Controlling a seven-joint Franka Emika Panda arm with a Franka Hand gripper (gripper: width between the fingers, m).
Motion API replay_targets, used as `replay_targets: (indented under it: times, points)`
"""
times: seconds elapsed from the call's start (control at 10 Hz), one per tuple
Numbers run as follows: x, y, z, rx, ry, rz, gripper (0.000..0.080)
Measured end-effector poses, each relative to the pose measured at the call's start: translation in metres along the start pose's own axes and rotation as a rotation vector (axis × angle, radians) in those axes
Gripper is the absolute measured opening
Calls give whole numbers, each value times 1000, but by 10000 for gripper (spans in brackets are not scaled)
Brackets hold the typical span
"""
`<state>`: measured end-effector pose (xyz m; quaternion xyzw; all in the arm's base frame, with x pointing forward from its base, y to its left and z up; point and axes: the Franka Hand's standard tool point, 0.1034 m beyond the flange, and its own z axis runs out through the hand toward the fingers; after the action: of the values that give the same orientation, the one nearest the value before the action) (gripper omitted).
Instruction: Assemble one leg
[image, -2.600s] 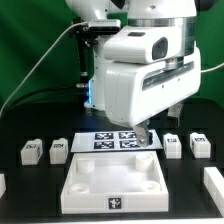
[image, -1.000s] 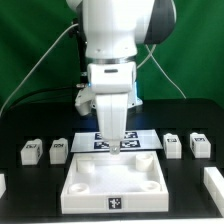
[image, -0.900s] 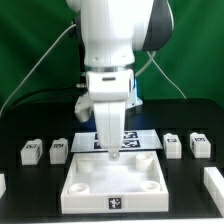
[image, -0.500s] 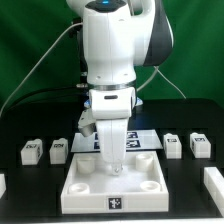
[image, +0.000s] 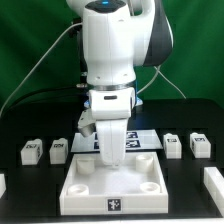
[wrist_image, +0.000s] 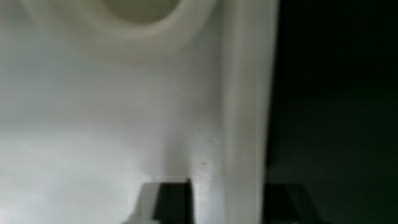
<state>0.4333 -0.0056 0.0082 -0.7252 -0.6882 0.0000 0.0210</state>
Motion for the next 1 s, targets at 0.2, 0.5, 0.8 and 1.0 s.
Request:
replay_targets:
  times: [0.2, 0.5, 0.8, 1.0]
  points:
    - [0, 1, 0, -4, 0, 0, 57]
    - [0, 1, 0, -4, 0, 0, 57]
    - [3, 3, -1, -15, 2, -8, 57]
    - [26, 12, 0, -54, 17, -55, 57]
